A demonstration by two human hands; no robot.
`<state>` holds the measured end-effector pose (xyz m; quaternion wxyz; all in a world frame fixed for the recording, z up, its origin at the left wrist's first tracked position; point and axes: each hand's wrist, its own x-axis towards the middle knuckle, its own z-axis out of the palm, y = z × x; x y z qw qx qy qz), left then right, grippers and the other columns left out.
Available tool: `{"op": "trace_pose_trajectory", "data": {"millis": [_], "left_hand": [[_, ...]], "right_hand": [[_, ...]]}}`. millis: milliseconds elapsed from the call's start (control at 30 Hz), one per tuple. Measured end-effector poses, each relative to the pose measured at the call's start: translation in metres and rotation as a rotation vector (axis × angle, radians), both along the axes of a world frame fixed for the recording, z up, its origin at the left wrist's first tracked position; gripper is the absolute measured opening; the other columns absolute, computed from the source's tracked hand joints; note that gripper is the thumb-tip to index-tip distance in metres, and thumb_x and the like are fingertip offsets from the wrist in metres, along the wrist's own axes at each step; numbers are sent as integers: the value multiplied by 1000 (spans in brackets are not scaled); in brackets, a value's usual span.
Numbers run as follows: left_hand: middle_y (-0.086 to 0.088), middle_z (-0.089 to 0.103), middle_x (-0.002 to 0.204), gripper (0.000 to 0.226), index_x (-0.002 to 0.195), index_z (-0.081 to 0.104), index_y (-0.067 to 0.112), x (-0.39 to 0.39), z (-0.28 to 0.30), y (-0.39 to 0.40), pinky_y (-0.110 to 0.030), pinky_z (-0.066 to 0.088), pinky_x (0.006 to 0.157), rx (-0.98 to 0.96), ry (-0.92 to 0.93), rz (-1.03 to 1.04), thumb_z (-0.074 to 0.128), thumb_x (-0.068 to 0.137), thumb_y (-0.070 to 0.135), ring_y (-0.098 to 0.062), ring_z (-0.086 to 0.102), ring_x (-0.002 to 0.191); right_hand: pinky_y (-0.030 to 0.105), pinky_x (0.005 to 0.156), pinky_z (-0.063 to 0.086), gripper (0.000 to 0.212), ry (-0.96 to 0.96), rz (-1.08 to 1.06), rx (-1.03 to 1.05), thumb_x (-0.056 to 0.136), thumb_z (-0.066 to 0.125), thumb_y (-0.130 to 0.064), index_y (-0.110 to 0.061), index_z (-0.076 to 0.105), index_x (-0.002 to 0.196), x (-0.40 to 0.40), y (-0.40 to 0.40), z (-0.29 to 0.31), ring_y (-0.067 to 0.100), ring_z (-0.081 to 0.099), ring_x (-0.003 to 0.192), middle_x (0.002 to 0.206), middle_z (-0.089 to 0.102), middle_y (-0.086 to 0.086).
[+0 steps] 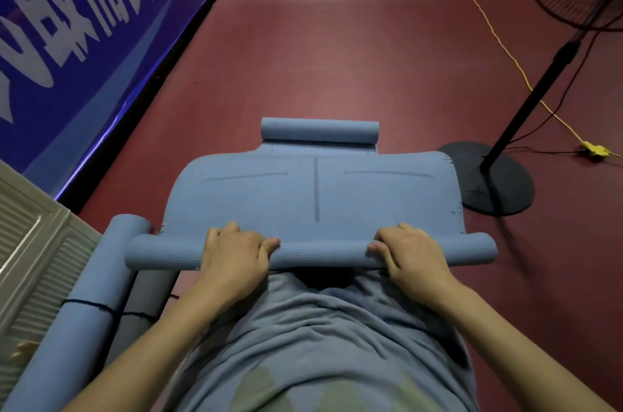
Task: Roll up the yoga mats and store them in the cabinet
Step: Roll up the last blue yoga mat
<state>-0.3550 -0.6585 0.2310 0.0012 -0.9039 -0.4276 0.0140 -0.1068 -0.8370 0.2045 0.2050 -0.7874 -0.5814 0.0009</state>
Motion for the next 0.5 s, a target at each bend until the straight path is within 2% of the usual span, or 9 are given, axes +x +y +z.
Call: {"op": "trace_pose_trajectory", "data": {"millis": [67, 167, 233, 333, 400, 500], "left_hand": [[4, 76, 102, 47, 101, 78, 29, 2, -4, 2, -37, 30, 87, 5, -29, 62, 37, 106, 51, -22, 53, 104], [-1, 76, 96, 48, 92, 79, 26, 6, -7, 9, -39, 34, 87, 1, -93, 148, 44, 101, 59, -26, 57, 104], [-4, 76, 92, 48, 85, 77, 24, 7, -9, 15, -40, 37, 87, -25, -163, 181, 50, 97, 62, -28, 60, 102], [-1, 76, 90, 49, 85, 78, 25, 9, -6, 15, -39, 39, 89, -40, -196, 214, 53, 92, 67, -27, 60, 102], [5, 74, 89, 45, 92, 78, 27, 8, -4, 13, -39, 39, 89, -15, -251, 201, 60, 88, 69, -23, 57, 103], [12, 62, 88, 42, 95, 63, 27, 5, -7, 15, -38, 32, 79, 16, -466, 120, 81, 75, 58, -21, 48, 99]], "right_hand": [[35, 67, 31, 38, 15, -12, 15, 96, 35, -56, -25, 57, 97, 0, 4, -2, 28, 55, 77, 79, 56, -4], [37, 63, 35, 26, -32, 40, 77, 97, 43, -51, -28, 52, 92, 2, 10, -5, 26, 54, 77, 80, 56, -8], [40, 64, 41, 28, -90, 49, 99, 99, 45, -48, -24, 53, 87, 5, 10, -8, 26, 51, 81, 81, 55, -6], [43, 76, 46, 28, -151, 42, 160, 100, 51, -38, -15, 55, 84, 0, 4, -11, 30, 52, 97, 99, 59, 2], [43, 80, 44, 25, -154, 38, 185, 94, 57, -36, -14, 56, 82, -7, 0, -9, 31, 51, 101, 105, 58, 3], [39, 77, 36, 34, -167, 14, 143, 77, 71, -47, -17, 55, 80, -16, -4, -4, 29, 49, 101, 101, 56, 2]]}}
